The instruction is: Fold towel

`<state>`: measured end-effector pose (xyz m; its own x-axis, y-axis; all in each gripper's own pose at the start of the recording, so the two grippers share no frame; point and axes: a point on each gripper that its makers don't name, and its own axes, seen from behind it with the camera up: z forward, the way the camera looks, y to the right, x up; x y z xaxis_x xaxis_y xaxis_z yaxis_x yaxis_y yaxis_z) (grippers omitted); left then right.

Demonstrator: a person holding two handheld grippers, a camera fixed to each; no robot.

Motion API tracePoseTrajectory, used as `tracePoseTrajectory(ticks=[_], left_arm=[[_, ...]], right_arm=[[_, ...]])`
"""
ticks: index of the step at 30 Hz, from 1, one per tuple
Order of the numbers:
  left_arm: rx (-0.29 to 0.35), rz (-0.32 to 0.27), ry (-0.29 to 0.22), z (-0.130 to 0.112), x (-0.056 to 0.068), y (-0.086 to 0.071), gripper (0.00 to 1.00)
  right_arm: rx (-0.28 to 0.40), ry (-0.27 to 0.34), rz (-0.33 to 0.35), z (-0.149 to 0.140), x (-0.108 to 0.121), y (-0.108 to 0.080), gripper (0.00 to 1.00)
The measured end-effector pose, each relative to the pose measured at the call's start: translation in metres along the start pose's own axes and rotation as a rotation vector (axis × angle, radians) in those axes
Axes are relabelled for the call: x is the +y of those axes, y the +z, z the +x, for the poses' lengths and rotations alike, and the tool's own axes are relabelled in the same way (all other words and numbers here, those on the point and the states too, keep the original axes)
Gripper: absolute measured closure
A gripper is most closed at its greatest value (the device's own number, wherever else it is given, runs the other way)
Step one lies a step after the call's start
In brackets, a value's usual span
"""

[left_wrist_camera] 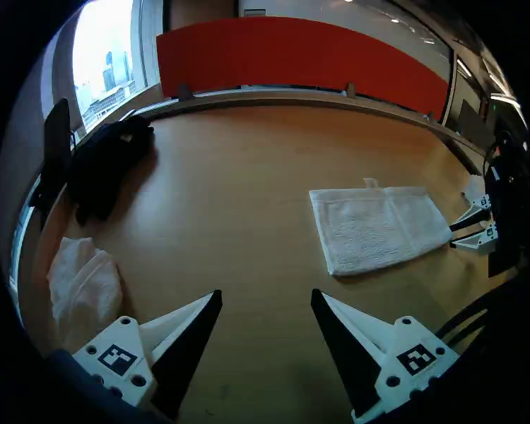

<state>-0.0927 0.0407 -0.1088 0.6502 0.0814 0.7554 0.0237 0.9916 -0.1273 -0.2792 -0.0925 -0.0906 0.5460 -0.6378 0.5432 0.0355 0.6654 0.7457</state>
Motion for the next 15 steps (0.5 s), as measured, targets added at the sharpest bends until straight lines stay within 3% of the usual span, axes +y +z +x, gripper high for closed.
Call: tracePoseTrajectory(ticks=[8, 15], left_arm=[[-0.002, 0.002, -0.001, -0.0032, -0.0019, -0.0025, 0.06], [-0.005, 0.001, -0.002, -0.0051, -0.0015, -0.0028, 0.06]], right_arm=[[-0.008, 0.015, 0.019, -0.0037, -0.0022, -0.0007, 0.64], [0.001, 0.008, 0.03, -0.0011, -0.0042, -0.0015, 0.84]])
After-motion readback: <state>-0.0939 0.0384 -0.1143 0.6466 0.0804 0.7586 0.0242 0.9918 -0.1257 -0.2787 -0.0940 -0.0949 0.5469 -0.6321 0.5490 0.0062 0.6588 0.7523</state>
